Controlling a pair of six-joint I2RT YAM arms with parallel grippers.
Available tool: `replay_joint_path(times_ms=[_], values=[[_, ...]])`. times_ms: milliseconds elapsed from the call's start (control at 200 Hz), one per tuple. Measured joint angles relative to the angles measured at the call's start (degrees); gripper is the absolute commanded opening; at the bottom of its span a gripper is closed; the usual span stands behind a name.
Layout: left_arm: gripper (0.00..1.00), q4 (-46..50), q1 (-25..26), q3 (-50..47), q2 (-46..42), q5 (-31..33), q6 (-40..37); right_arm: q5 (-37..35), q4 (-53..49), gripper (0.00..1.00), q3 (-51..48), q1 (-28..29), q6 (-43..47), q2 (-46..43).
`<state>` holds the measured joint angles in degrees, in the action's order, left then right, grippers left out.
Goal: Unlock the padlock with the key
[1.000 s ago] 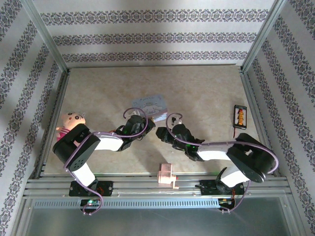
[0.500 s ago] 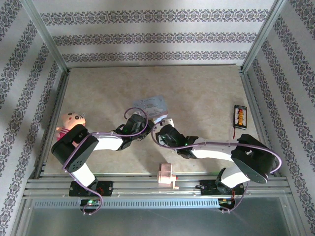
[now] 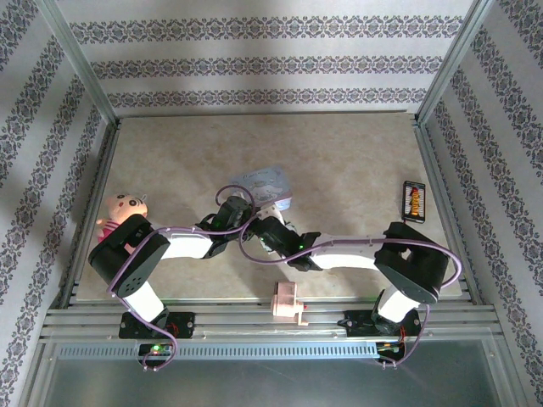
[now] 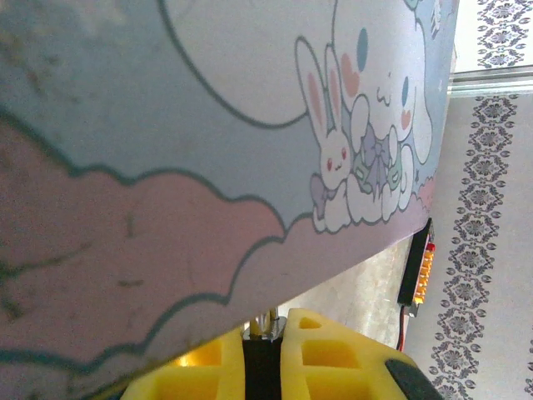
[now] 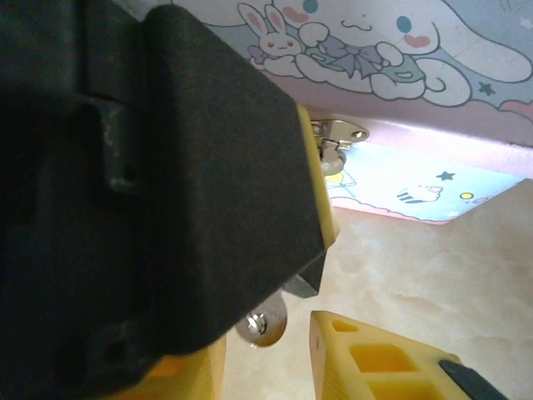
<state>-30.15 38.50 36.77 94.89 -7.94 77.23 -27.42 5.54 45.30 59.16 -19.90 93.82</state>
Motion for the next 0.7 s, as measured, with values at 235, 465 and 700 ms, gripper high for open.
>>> replay_joint_path(times_ms=[235,465,700], values=[[0.01,0.2,-0.4,0.0,0.0,-0.2,0.0,-4.0,0.2,0.15,1.7,0.6,2.1,2.6],[0.02,0.0,-1.5,0.2,0.2,0.1,0.2,-4.9,2.4,0.0,2.7,0.6,1.3,4.3],[0.07,-0.4,-1.4,0.2,0.9,-0.1,0.9,2.1,6.3,0.0,-0.9,-1.9,-3.4,2.4]])
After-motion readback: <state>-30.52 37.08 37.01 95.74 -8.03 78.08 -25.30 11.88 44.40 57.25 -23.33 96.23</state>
